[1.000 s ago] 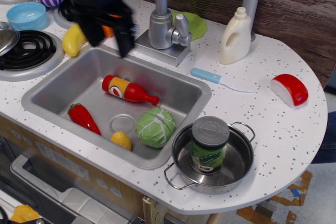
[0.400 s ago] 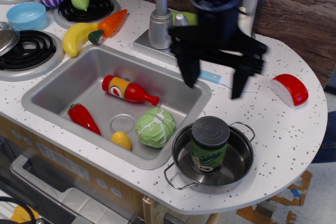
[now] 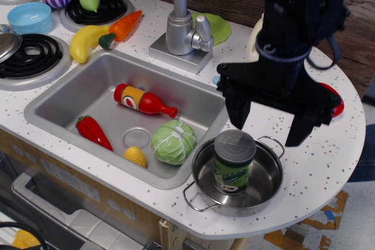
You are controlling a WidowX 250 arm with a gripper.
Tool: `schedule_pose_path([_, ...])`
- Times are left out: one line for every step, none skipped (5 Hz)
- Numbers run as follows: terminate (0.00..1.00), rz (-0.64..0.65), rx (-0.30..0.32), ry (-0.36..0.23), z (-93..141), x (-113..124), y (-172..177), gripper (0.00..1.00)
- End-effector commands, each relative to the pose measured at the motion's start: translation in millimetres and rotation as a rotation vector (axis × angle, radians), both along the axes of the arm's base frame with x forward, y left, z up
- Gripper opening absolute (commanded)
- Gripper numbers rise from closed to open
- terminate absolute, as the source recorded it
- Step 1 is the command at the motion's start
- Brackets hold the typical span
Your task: Take can out of pan
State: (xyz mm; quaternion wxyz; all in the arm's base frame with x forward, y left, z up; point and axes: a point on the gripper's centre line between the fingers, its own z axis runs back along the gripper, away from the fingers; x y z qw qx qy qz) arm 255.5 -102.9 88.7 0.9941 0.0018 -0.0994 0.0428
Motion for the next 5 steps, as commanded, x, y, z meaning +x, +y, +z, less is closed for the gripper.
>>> schedule_pose_path([0.00,0.022,0.027,-0.022,-6,-1,11,1.00])
schedule_pose_path([0.00,0.044,0.033,-0.018,-11,-2,15,1.00])
schedule_pose_path([0.00,0.068,0.022,-0.039,-25,-4,23,1.00])
schedule_pose_path([0.00,0.068,-0.004,-0.055,-35,-3,28,1.00])
schedule_pose_path([0.00,0.064,-0.018,-0.070,-41,-2,32,1.00])
